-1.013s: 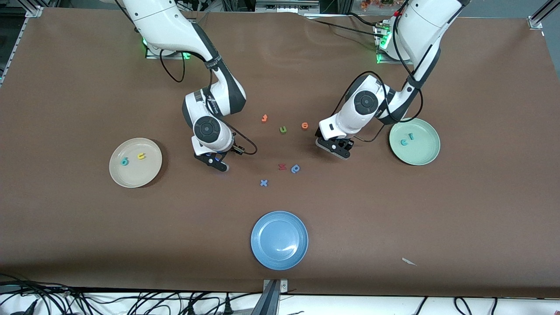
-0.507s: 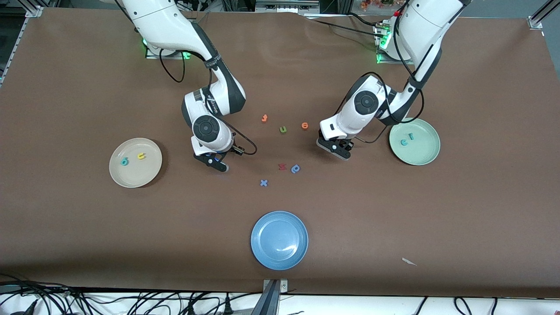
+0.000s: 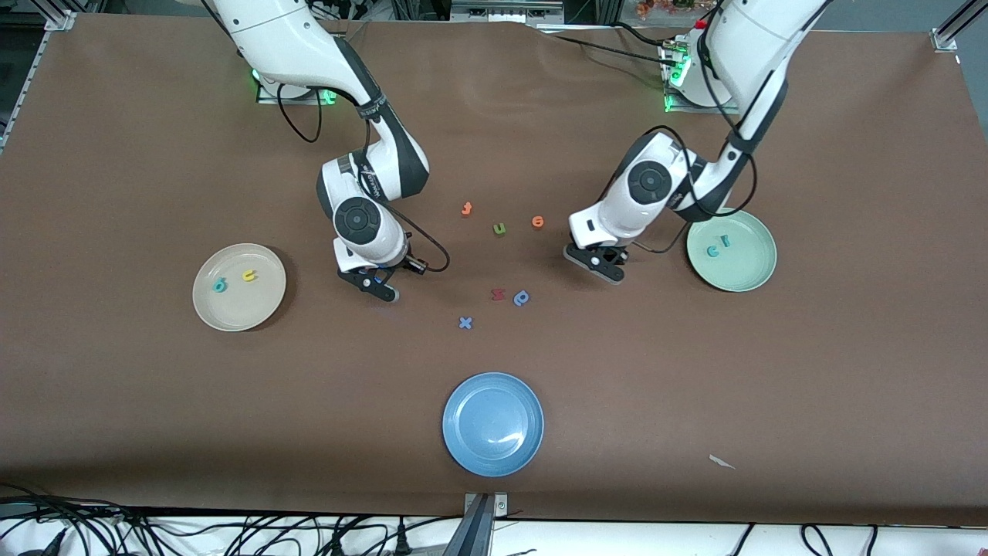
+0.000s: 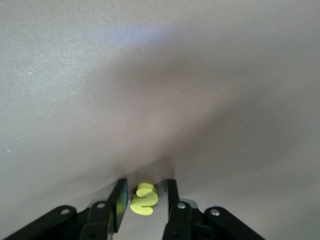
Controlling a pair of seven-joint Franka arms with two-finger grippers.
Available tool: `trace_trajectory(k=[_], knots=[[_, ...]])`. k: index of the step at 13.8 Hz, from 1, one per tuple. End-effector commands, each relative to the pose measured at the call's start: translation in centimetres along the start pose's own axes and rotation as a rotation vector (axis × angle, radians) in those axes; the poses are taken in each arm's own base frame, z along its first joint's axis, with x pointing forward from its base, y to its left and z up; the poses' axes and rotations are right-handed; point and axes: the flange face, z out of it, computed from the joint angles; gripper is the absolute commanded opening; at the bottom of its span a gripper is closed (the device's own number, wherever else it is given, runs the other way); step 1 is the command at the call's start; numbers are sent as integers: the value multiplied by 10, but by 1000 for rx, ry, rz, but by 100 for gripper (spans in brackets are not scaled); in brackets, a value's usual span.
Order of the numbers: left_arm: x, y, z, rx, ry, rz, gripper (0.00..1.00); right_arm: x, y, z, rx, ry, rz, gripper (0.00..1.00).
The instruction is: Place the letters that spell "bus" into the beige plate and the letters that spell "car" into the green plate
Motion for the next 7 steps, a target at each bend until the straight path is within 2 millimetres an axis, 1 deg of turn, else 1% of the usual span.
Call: trace_trajectory(k=[1,2,3,5,6,7], knots=[[-13,-59,-59,74,-42,19,0,-5,9,-2,14,-9,-5,39],[-20,-90,-61,79,-64,37,0,-5,9,-2,14,-9,-4,39],[-29,-122,-58,86,-79,53,0,-5,9,-2,14,-9,-5,39],[-45,-167,-59,96,-101,109,0,-7,8,-2,14,-10,-7,38],[-58,-192,-56,96,-119,123,0,-7,8,-1,13,-10,-5,38],[-72,-211,-51,89,-141,137,0,-7,8,-1,20,-16,4,38]])
